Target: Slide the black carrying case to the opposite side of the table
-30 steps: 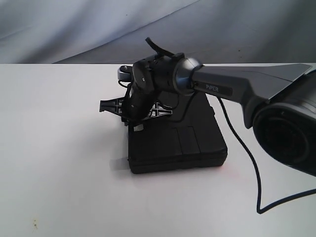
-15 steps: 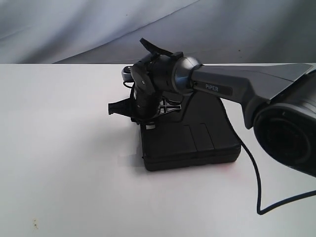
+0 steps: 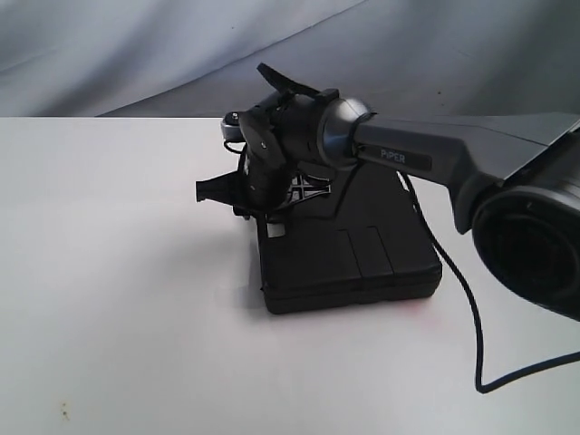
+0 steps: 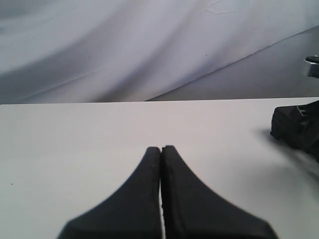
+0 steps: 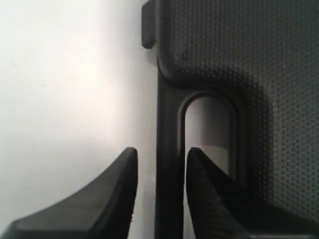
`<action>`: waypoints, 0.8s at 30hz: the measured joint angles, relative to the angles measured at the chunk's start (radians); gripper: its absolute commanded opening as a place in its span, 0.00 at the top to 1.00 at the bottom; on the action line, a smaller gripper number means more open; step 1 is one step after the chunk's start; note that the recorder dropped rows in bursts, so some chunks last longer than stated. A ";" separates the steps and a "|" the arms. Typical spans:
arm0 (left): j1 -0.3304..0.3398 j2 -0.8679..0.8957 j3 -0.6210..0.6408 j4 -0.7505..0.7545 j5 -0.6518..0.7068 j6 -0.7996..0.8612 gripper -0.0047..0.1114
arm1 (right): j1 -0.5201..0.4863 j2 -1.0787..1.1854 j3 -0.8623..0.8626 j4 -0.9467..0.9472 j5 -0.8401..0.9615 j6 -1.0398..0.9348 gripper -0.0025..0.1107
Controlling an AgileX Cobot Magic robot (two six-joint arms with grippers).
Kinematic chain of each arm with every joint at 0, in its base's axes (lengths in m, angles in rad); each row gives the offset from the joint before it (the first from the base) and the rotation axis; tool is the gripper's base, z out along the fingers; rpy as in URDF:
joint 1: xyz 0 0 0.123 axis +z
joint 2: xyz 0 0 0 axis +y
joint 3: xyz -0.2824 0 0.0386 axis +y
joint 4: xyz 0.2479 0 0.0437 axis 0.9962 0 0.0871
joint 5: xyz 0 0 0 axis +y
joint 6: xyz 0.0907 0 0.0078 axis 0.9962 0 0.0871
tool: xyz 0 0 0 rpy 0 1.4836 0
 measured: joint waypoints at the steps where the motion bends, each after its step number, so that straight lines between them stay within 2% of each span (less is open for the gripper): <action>1: 0.000 0.000 0.000 0.000 0.000 0.000 0.96 | 0.000 -0.014 0.000 -0.002 -0.002 0.000 0.67; 6: 0.000 0.000 0.000 0.000 0.000 0.000 0.96 | 0.000 -0.059 0.000 -0.057 0.006 0.000 0.68; 10: 0.000 0.000 0.000 0.000 0.000 0.000 0.96 | 0.000 -0.106 0.000 -0.157 0.064 -0.022 0.74; 20: 0.000 0.000 0.000 0.000 0.000 0.000 0.96 | 0.012 -0.257 0.000 -0.235 0.125 -0.235 0.96; 24: 0.000 0.000 0.000 0.000 0.000 0.000 0.96 | 0.012 -0.312 0.032 -0.263 0.127 -0.265 0.98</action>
